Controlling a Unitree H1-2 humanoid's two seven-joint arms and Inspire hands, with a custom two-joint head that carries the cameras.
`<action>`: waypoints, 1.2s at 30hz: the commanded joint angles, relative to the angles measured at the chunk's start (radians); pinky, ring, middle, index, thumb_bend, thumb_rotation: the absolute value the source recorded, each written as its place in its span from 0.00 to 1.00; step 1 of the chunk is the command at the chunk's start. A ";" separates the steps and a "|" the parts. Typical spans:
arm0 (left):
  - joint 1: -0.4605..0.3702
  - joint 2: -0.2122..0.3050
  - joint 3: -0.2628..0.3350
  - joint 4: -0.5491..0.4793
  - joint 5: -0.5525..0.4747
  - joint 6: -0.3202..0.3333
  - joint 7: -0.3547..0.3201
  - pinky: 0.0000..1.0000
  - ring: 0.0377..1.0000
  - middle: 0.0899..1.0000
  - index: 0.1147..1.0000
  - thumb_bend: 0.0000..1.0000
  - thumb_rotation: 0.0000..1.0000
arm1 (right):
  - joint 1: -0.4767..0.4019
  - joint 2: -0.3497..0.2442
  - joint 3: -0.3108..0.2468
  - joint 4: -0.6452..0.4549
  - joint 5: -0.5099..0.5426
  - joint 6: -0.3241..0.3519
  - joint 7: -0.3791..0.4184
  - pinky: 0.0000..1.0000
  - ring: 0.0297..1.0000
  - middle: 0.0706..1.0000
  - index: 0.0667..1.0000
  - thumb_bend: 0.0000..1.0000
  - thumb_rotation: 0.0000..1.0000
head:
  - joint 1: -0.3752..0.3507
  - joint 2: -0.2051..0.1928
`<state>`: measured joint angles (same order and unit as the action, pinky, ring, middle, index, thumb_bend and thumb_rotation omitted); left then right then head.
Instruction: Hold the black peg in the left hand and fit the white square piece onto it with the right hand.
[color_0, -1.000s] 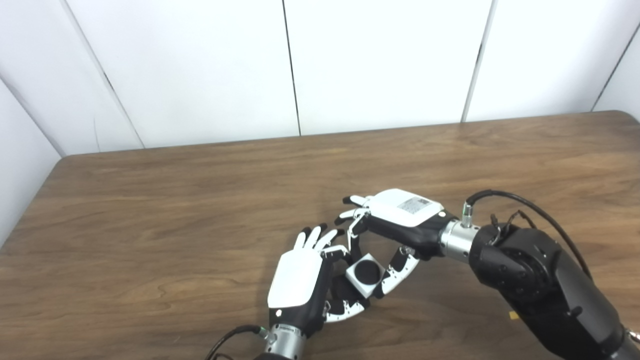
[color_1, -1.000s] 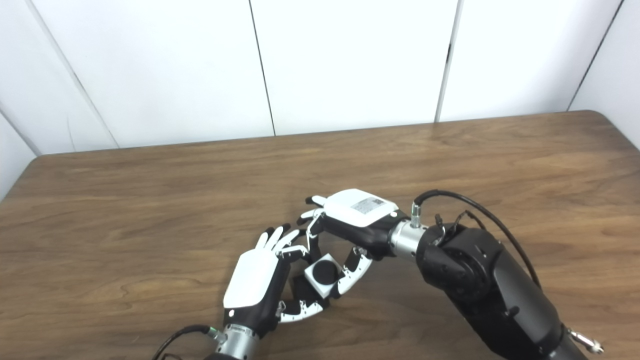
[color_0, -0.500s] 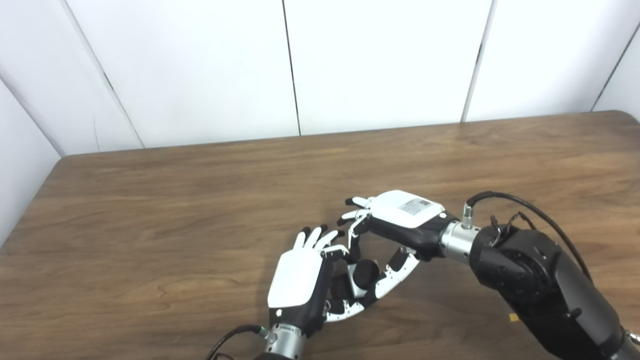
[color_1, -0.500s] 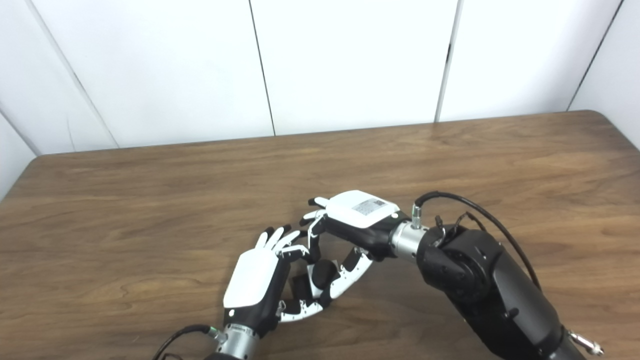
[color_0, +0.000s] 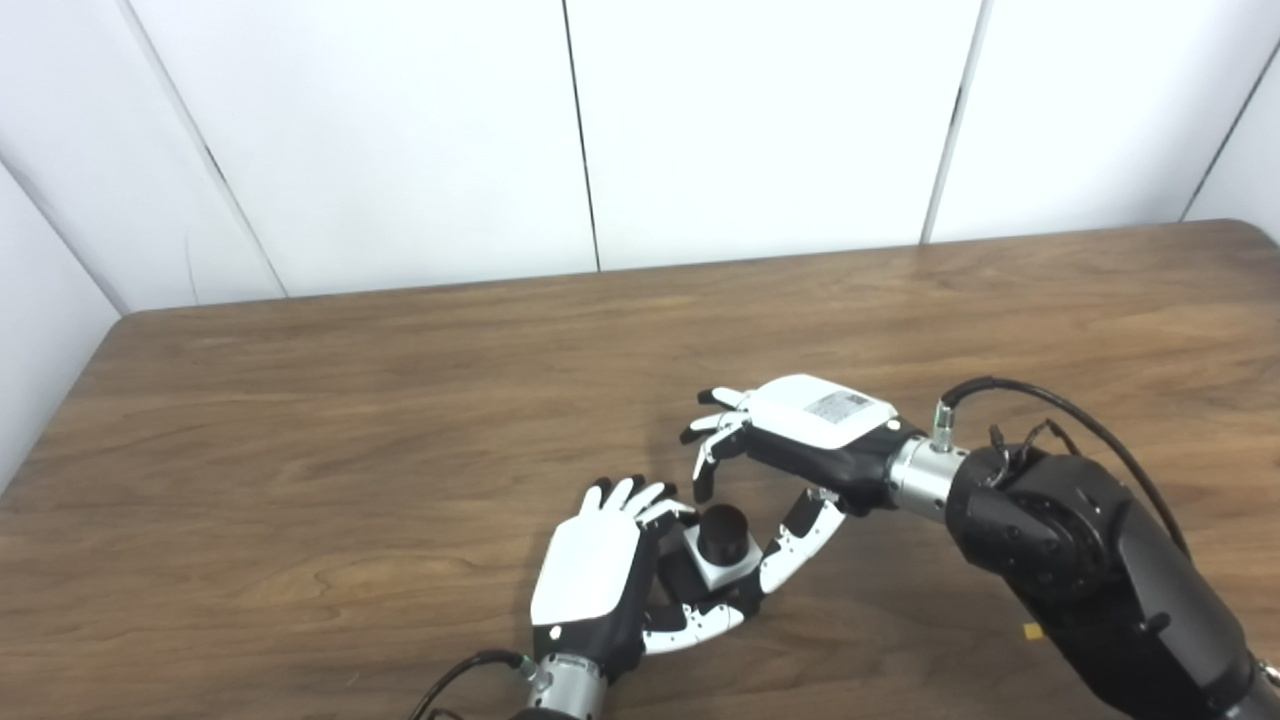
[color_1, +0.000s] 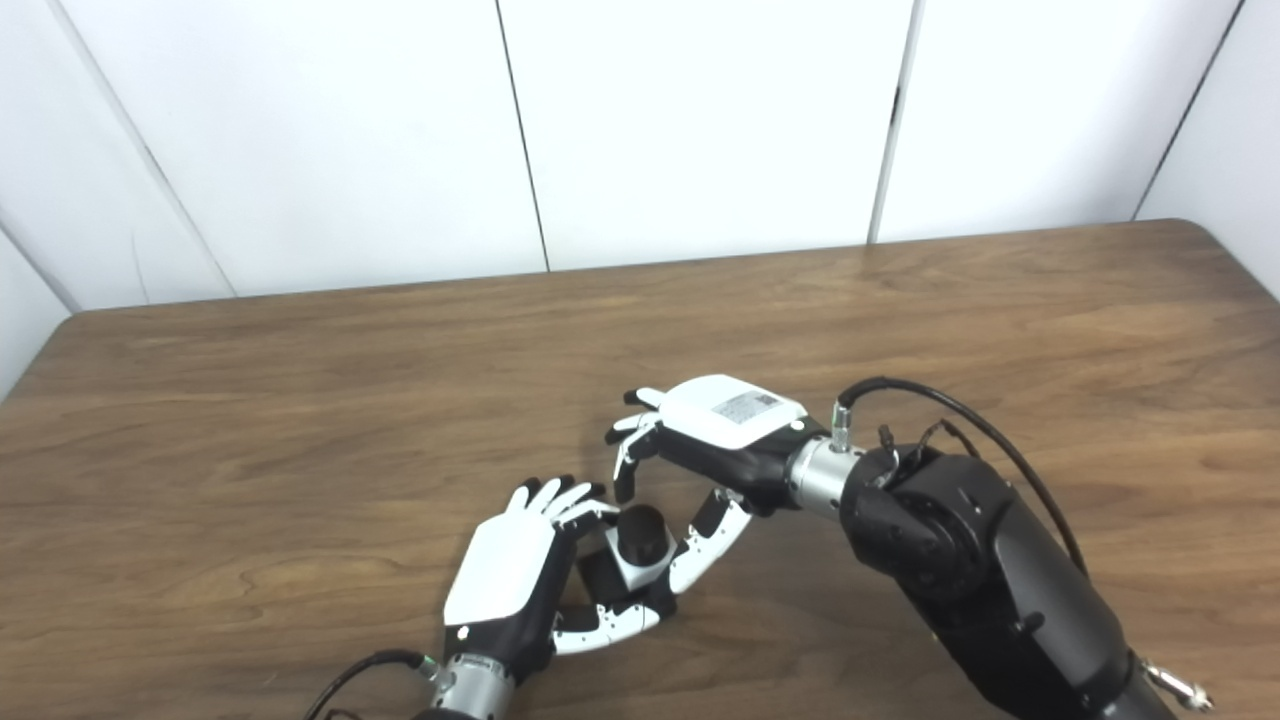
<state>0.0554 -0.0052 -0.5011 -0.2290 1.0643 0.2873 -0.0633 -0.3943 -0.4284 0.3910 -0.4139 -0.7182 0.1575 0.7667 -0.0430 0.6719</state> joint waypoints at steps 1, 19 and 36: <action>-0.001 -0.009 0.001 -0.007 0.012 0.005 0.002 1.00 0.96 0.88 0.81 0.85 0.60 | -0.033 -0.002 -0.018 -0.023 0.005 0.008 -0.002 0.96 1.00 0.90 0.65 0.98 0.42 | -0.001 0.002; 0.013 -0.014 0.034 -0.022 -0.025 0.004 0.033 1.00 0.95 0.90 0.89 0.94 0.59 | -0.030 -0.009 -0.036 -0.029 0.013 0.040 0.003 0.97 1.00 0.90 0.65 0.99 0.43 | -0.004 0.002; 0.011 0.006 0.087 -0.050 -0.048 -0.010 0.048 1.00 0.99 0.97 0.97 0.98 0.68 | 0.008 -0.039 -0.109 -0.049 0.032 0.066 -0.021 0.96 1.00 0.91 0.67 0.97 0.44 | -0.007 -0.002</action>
<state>0.0748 -0.0014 -0.4168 -0.2397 1.0153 0.2981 -0.0418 -0.3669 -0.4489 0.3034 -0.4229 -0.6938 0.2263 0.7752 -0.0491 0.6688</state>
